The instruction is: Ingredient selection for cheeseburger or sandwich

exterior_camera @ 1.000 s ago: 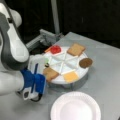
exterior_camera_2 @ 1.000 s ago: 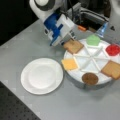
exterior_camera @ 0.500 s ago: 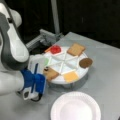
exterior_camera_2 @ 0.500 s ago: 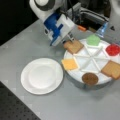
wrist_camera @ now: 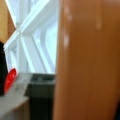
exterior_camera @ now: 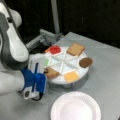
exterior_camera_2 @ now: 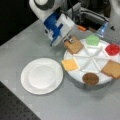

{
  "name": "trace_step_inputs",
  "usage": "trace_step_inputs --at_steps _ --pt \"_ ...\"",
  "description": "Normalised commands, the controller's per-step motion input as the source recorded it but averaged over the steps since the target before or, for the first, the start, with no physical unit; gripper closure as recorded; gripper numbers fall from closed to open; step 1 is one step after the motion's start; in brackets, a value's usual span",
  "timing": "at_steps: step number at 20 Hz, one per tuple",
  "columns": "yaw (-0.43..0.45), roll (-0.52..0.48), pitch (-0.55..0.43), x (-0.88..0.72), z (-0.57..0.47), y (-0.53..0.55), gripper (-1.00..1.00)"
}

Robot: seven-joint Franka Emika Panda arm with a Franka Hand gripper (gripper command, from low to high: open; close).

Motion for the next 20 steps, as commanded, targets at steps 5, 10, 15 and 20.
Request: trace_step_inputs --at_steps 5,10,15,20 --pt "0.112 0.224 0.071 0.29 -0.04 -0.25 1.0" --pt "0.074 0.175 0.149 0.27 0.12 -0.22 1.0" --pt "0.042 0.103 0.174 0.26 0.25 -0.17 1.0" --pt "0.06 -0.02 0.176 0.23 0.28 -0.11 1.0"
